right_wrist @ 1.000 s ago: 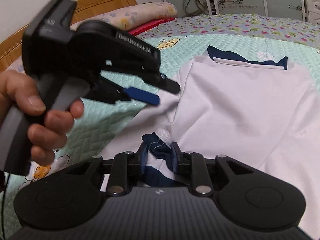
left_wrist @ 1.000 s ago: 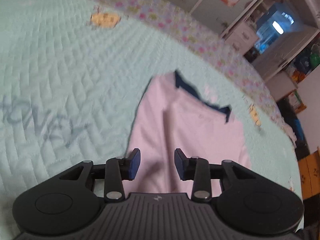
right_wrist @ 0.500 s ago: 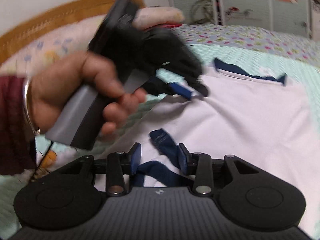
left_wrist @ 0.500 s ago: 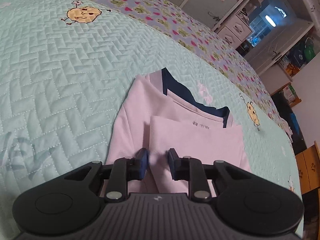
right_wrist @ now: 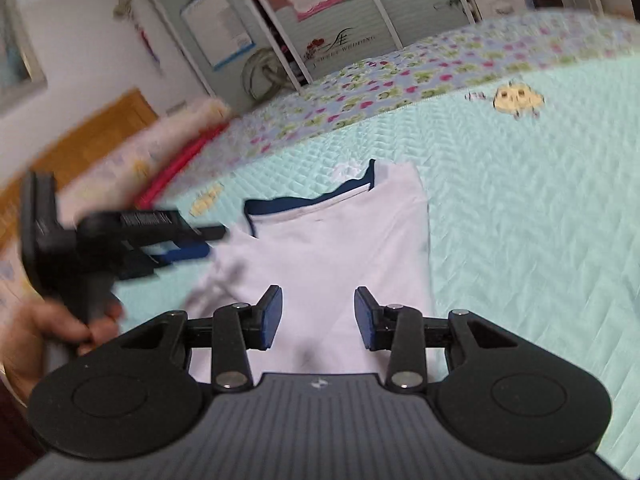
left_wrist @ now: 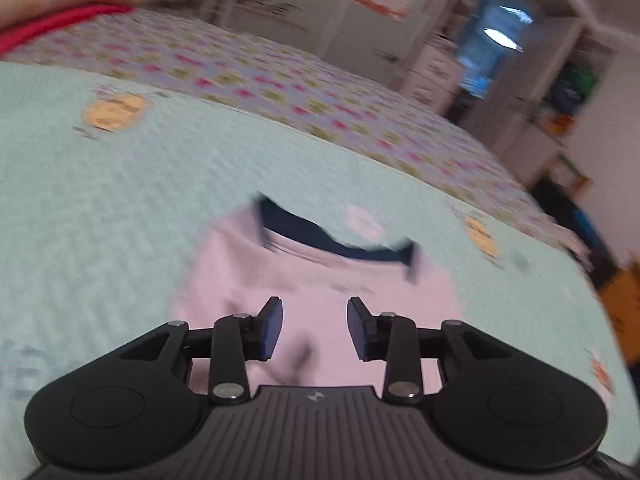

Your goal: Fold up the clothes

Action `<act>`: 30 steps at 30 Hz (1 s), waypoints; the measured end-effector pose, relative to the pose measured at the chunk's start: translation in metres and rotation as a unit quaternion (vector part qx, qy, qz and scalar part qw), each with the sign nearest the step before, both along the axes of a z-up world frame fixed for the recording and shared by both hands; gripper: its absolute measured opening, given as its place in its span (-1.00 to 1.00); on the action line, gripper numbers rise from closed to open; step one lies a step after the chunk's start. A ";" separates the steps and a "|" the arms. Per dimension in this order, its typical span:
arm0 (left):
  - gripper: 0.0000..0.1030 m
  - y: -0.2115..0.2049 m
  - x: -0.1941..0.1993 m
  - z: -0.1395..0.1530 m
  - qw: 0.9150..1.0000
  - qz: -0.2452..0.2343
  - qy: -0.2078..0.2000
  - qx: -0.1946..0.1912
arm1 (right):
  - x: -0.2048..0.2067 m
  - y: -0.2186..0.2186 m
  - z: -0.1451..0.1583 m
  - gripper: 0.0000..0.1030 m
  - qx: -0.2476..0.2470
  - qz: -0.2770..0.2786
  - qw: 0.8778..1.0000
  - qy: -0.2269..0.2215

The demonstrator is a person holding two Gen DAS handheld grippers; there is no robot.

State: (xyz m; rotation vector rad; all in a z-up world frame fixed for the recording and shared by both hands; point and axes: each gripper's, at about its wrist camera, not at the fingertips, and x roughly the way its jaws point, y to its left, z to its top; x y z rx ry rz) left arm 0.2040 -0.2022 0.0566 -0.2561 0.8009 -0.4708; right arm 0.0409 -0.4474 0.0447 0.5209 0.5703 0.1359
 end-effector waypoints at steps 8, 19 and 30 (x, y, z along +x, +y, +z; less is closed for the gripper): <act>-0.48 0.008 0.014 -0.024 0.999 0.007 0.024 0.024 | 0.011 0.007 -0.020 -0.34 -0.006 0.008 0.998 0.064; -0.23 0.007 0.015 -0.019 0.998 0.023 -0.006 0.055 | 0.034 -0.012 -0.024 -0.33 0.012 -0.013 0.997 0.074; -0.22 0.027 0.035 -0.009 0.994 0.080 -0.026 0.067 | 0.009 -0.026 -0.057 -0.24 0.086 -0.016 0.996 -0.018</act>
